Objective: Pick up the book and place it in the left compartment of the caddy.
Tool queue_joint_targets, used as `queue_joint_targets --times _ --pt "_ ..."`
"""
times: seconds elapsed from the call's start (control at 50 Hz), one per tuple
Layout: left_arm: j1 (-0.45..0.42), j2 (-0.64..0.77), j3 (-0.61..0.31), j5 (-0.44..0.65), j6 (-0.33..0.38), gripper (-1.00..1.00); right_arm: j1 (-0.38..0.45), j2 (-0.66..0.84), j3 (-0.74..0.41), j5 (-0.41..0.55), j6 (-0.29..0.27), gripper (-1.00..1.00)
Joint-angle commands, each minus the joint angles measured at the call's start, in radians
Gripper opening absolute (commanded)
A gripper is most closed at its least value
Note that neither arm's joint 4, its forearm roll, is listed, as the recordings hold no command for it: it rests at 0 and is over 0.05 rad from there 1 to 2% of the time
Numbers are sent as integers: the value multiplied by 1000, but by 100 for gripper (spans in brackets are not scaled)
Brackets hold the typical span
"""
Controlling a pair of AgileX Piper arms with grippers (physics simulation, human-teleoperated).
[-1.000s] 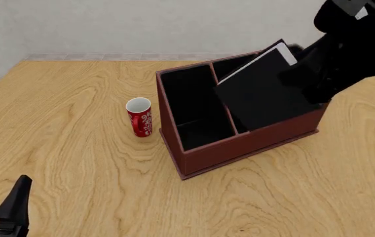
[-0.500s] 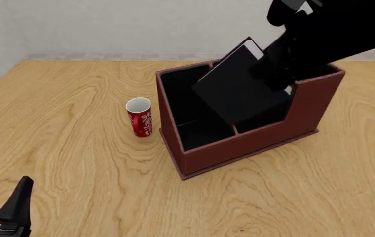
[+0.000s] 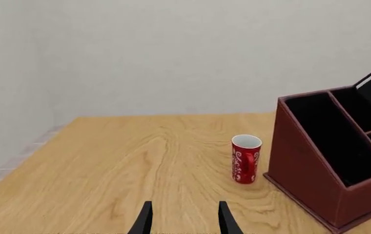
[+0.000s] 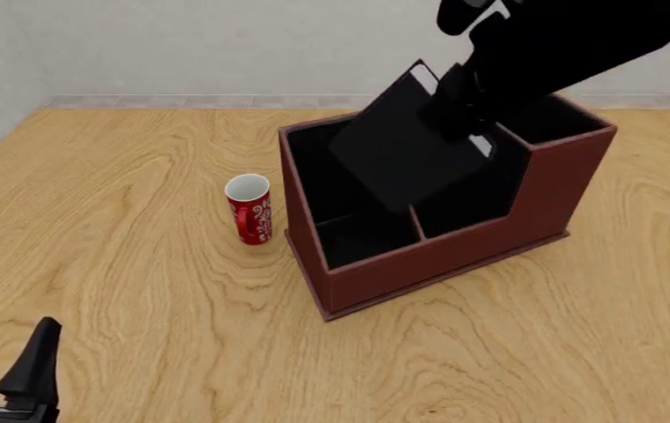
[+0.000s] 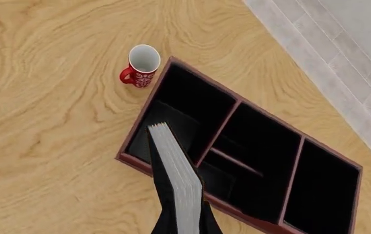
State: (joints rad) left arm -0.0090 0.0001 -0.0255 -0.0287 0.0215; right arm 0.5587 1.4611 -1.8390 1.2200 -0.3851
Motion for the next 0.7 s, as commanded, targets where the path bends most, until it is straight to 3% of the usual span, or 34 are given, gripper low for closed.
queue_joint_targets --times 0.02,0.42,0.7 --pt "13 0 17 -12 -8 100 -6 53 -59 0 61 -100" --pt "41 0 25 -2 -21 100 -50 175 -131 0 66 -100" --pt "49 0 25 20 -26 100 -37 264 -186 0 90 -100"
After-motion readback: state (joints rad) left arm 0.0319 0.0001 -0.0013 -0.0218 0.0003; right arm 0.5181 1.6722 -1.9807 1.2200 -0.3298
